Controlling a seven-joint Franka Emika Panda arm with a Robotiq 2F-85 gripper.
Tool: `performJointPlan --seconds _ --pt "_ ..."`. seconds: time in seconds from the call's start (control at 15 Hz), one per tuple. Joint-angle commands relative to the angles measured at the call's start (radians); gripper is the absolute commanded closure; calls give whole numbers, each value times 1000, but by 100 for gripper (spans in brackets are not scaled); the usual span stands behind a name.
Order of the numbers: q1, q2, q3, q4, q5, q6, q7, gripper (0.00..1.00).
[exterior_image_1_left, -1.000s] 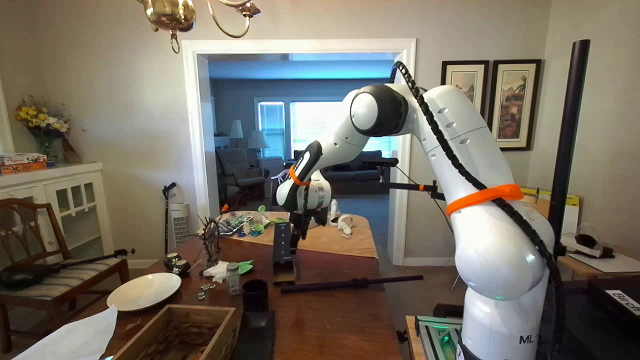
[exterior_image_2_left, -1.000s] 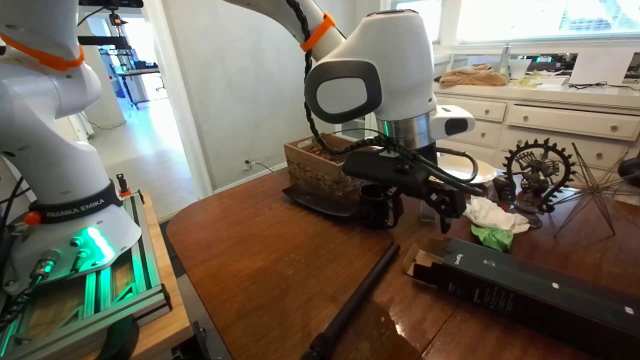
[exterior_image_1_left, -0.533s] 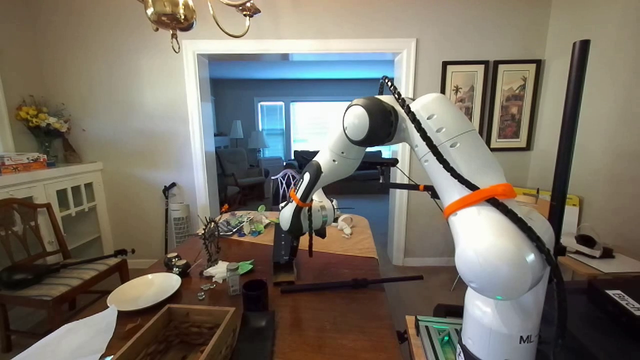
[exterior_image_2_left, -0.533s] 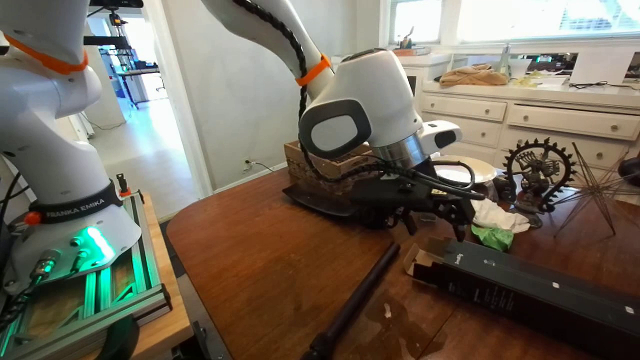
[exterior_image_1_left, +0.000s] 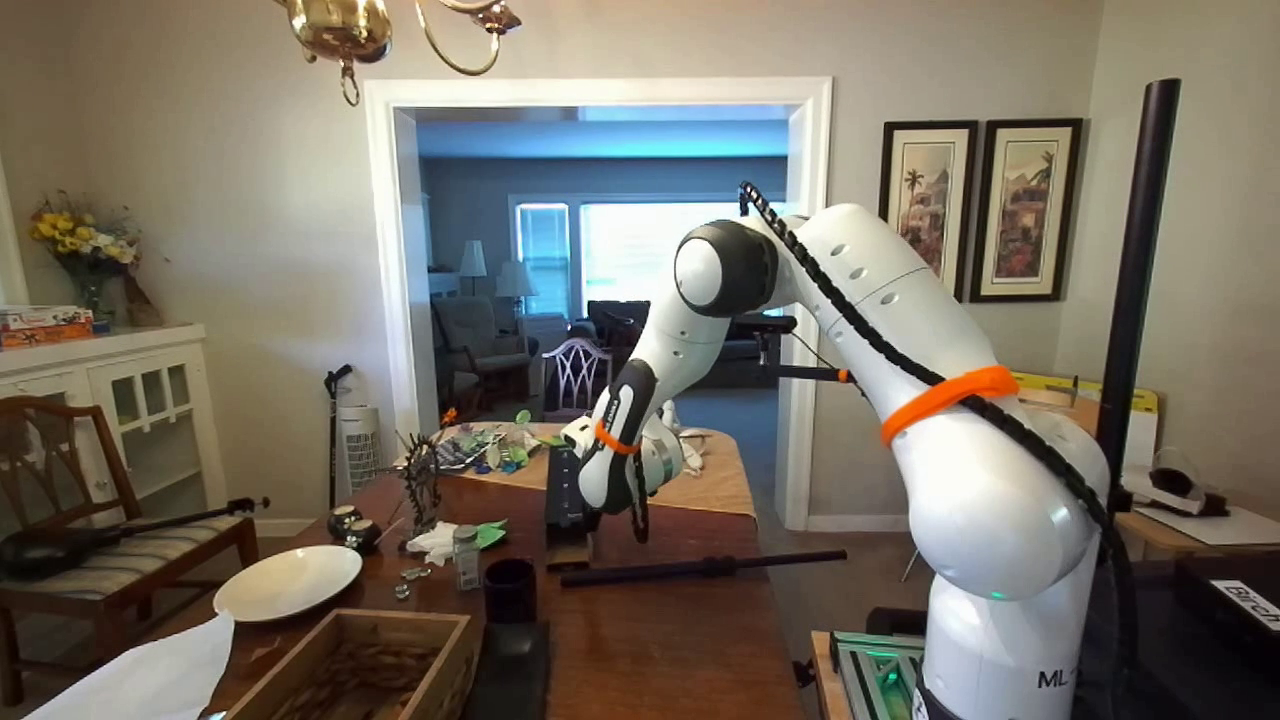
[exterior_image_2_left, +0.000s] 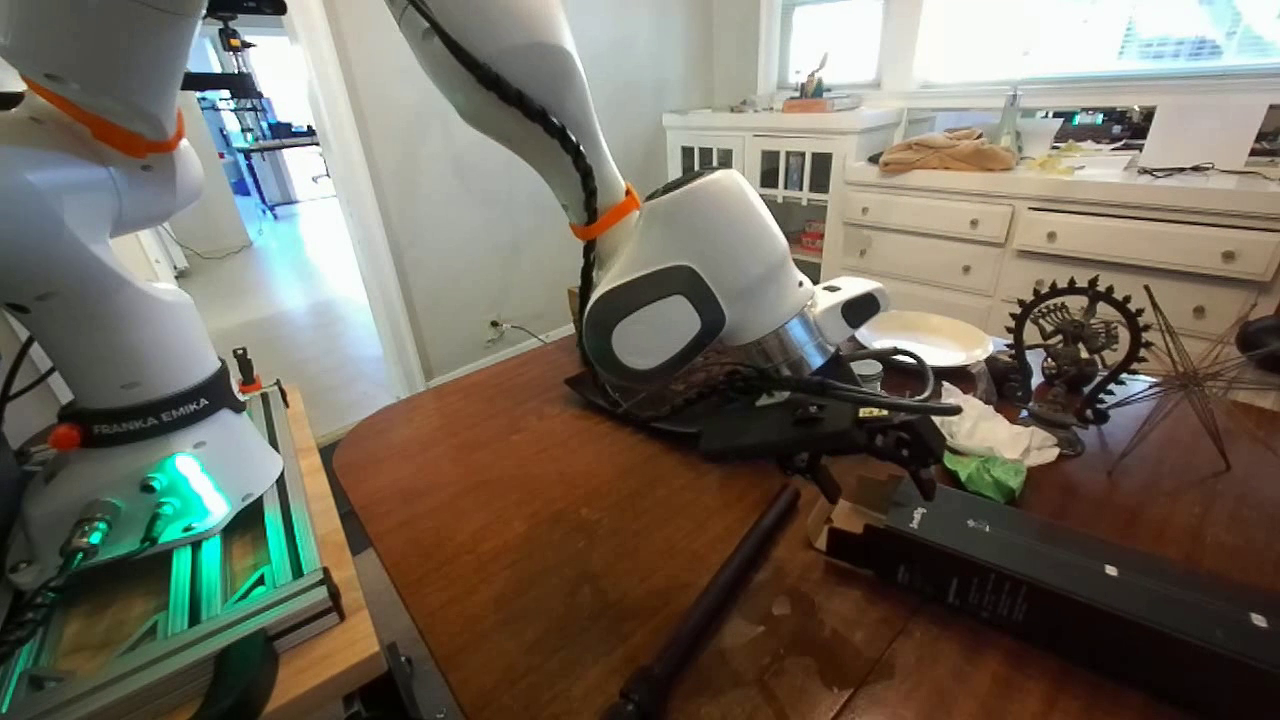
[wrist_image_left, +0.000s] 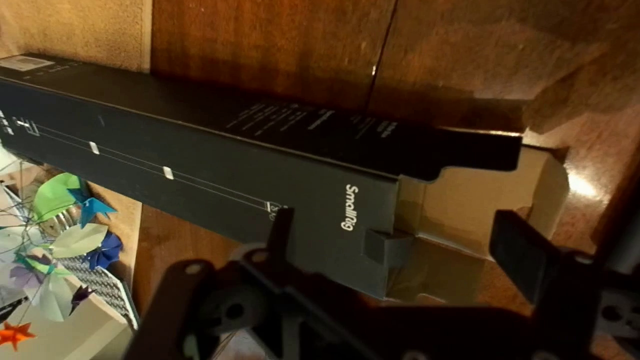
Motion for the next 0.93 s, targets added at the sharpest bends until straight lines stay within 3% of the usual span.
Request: performJointPlan --seconds 0.0,0.53,0.6,0.67,0.87 --pt "22 36 -44 3 -79 83 86 0" --pt "96 62 -147 2 -143 135 195 0" --pt "107 62 -160 -1 -146 139 204 25" --pt "117 61 -171 -3 -149 143 213 26" --pt "143 58 -199 -9 -155 143 234 50"
